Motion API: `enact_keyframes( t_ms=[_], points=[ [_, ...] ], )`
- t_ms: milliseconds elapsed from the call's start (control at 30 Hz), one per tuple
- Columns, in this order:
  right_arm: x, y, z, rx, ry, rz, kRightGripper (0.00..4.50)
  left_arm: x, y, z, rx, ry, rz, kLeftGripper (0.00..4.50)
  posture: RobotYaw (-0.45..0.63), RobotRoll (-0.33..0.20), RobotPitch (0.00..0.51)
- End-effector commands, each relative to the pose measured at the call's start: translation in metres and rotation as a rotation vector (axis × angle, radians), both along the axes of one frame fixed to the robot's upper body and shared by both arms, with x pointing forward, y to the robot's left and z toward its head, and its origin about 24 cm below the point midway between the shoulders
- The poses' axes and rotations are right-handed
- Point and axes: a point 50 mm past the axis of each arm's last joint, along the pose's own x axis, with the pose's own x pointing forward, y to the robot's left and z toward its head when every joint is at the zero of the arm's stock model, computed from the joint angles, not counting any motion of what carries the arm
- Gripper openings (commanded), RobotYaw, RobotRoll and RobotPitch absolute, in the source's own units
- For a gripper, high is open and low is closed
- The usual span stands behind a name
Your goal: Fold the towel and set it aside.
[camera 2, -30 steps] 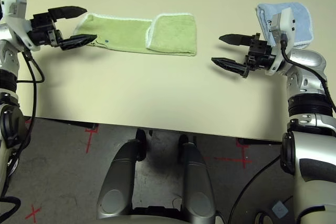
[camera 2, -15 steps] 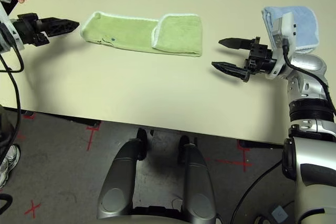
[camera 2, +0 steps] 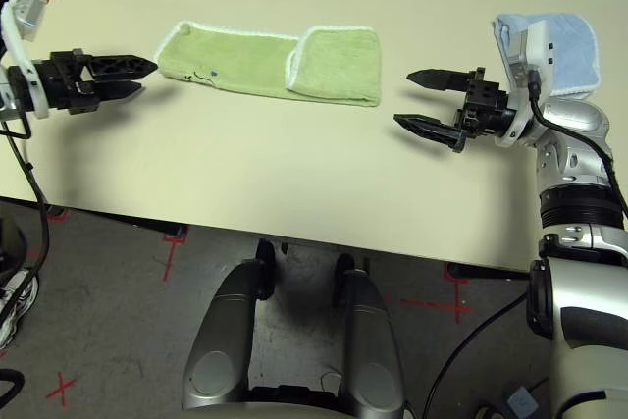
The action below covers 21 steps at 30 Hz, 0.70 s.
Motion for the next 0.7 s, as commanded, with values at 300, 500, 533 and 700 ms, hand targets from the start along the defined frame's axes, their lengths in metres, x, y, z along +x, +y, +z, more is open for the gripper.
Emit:
enact_keyframes(
  t_ms=[300, 500, 533, 700],
  points=[
    [-0.004, -0.001, -0.001, -0.016, -0.001, 0.002, 4.48, 0.020, 0.001, -0.006, -0.022, -0.002, 0.157, 4.50, 0.09, 0.000, 0.367],
    [-0.003, 0.003, 0.001, -0.019, -0.007, 0.006, 4.48, 0.026, -0.001, -0.003, -0.052, -0.028, 0.186, 4.50, 0.09, 0.000, 0.368],
    [-0.003, 0.003, 0.001, -0.020, -0.008, 0.006, 4.48, 0.026, -0.002, -0.002, -0.057, -0.026, 0.177, 4.50, 0.09, 0.000, 0.368],
    [-0.002, 0.002, 0.002, -0.023, -0.011, 0.002, 4.50, 0.026, -0.005, -0.001, -0.057, -0.016, 0.151, 3.55, 0.09, 0.000, 0.368]
  ],
)
